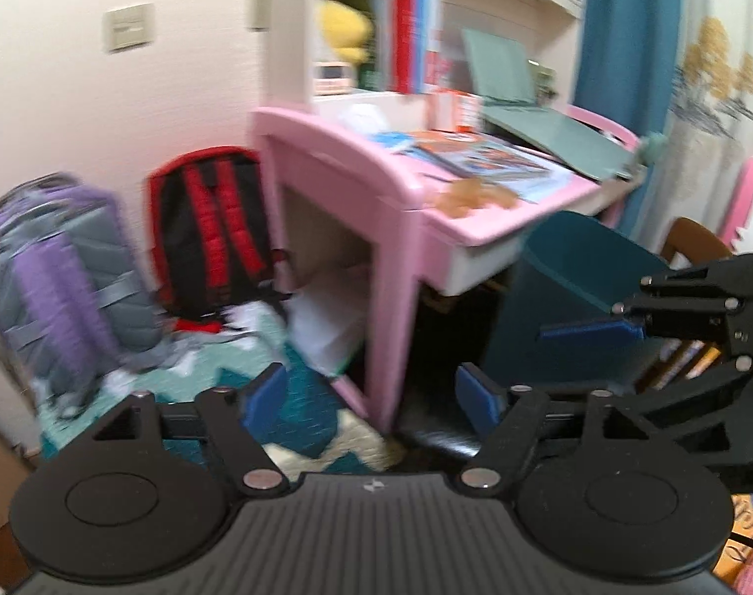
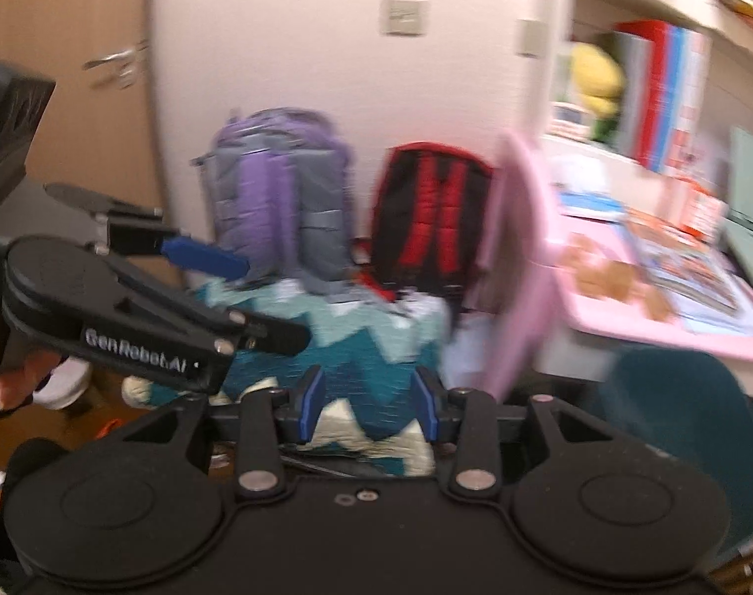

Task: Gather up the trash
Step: 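Move both open tools back toward the trash beside the bed, then grasp the red plastic bag with the left tool while the right tool grasps the clear plastic container, then carry the red bag and clear container in both tools to the wastebasket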

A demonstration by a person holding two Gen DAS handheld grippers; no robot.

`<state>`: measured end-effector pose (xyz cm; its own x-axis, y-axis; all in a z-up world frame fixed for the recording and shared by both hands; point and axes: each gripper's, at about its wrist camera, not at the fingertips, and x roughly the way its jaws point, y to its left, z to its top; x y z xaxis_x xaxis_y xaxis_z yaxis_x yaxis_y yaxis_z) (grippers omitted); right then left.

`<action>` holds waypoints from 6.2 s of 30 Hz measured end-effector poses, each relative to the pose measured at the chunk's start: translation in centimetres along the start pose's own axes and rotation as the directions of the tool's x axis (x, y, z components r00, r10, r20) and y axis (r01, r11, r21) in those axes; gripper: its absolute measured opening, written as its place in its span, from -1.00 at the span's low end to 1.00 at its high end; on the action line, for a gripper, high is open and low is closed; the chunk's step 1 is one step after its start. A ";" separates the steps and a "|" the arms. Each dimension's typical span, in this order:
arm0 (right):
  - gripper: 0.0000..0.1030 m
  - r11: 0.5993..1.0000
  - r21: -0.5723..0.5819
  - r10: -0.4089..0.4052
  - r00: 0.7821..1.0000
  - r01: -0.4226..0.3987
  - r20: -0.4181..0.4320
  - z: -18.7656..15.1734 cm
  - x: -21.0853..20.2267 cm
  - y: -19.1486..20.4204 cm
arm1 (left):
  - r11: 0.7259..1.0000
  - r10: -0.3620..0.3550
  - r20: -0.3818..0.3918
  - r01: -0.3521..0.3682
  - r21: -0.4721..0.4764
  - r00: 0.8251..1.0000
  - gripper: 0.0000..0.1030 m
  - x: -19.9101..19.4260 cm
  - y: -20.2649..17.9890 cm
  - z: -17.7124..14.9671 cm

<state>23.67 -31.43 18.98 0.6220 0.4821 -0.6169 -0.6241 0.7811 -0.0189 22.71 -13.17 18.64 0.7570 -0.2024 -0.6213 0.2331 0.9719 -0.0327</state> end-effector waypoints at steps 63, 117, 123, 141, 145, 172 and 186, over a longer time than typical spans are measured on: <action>-0.08 0.892 0.428 0.196 0.725 0.149 -0.660 -28.8 70.0 31.5 | 0.102 0.219 -0.693 -0.722 -0.684 0.687 0.95 16.2 55.8 -68.9; -0.96 0.943 0.321 0.287 0.717 -0.093 -0.636 -22.7 57.9 28.1 | 0.268 0.134 -0.601 -0.613 -0.743 0.788 0.11 9.1 51.3 -59.9; -0.96 0.949 0.278 0.287 0.765 -0.147 -0.577 -18.2 52.0 26.4 | 0.380 0.183 -0.503 -0.532 -0.757 0.845 0.11 6.1 48.5 -51.9; -0.96 0.958 0.188 0.269 0.902 -0.216 -0.337 -4.8 30.1 16.7 | 0.755 0.235 -0.247 -0.337 -0.563 0.940 0.11 -0.3 34.0 -26.5; -0.96 0.961 0.193 0.245 0.937 -0.200 -0.249 -2.5 24.8 13.2 | 0.827 0.212 -0.188 -0.278 -0.488 0.959 0.11 -0.5 29.3 -21.5; -0.96 0.918 0.363 -0.214 0.971 0.161 0.111 0.9 -3.8 -15.8 | 0.977 -0.215 0.045 0.214 0.027 0.976 0.12 7.0 -7.4 8.0; -0.96 0.782 0.509 -0.414 0.910 0.361 -0.010 -4.5 -5.4 -27.5 | 0.948 -0.257 -0.103 0.271 0.167 0.961 0.12 17.7 -21.1 11.7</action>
<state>35.37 -57.34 19.34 0.8199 0.1121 -0.5614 -0.0231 0.9863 0.1632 38.29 -38.64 17.51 0.6049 -0.4319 -0.6690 0.5284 0.8462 -0.0686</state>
